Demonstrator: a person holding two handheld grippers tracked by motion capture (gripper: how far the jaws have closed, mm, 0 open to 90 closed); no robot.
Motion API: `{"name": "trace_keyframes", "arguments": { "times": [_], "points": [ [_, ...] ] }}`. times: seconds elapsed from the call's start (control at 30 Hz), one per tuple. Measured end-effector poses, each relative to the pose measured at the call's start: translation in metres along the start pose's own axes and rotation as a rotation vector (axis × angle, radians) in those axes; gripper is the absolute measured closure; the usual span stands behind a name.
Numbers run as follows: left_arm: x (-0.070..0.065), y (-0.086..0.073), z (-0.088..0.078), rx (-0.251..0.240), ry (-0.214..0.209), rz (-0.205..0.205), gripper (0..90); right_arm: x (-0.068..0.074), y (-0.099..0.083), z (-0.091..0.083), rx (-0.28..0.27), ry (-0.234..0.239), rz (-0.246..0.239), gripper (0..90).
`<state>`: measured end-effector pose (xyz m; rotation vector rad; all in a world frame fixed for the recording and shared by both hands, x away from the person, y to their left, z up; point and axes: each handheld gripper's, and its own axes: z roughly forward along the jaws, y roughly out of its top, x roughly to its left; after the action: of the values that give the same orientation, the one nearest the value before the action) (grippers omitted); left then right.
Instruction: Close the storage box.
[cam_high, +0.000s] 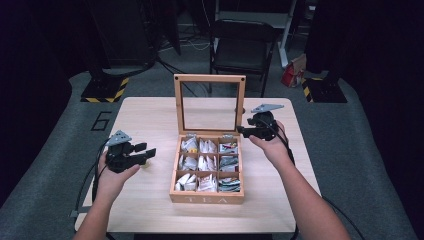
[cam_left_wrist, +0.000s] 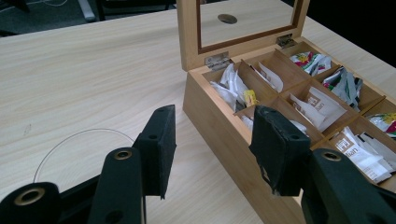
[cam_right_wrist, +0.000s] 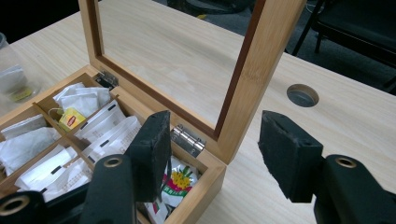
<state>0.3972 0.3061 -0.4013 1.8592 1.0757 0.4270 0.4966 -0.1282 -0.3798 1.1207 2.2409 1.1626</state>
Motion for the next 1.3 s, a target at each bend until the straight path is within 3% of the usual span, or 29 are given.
{"name": "trace_keyframes", "arguments": {
  "times": [0.3,0.43,0.67,0.8,1.07,1.3],
  "points": [
    [0.000,0.000,-0.001,-0.008,-0.003,-0.003,50.0,-0.008,0.006,0.014,0.012,-0.024,0.009,42.6],
    [0.000,-0.001,-0.001,-0.005,-0.005,-0.005,50.0,-0.011,0.007,0.020,0.012,-0.018,0.032,42.5],
    [0.001,0.000,-0.002,-0.010,-0.002,-0.010,50.0,-0.016,0.013,0.028,0.020,-0.022,0.017,42.7],
    [0.002,-0.001,-0.002,-0.012,0.002,-0.012,50.0,-0.019,0.013,0.033,0.001,-0.017,0.051,42.3],
    [0.001,-0.001,-0.001,-0.004,-0.007,-0.012,50.0,-0.025,0.012,0.042,-0.005,-0.014,0.064,42.3],
    [0.003,-0.002,-0.002,-0.009,-0.003,-0.018,50.0,-0.026,0.011,0.048,0.006,-0.004,0.062,46.5]
  ]
}}
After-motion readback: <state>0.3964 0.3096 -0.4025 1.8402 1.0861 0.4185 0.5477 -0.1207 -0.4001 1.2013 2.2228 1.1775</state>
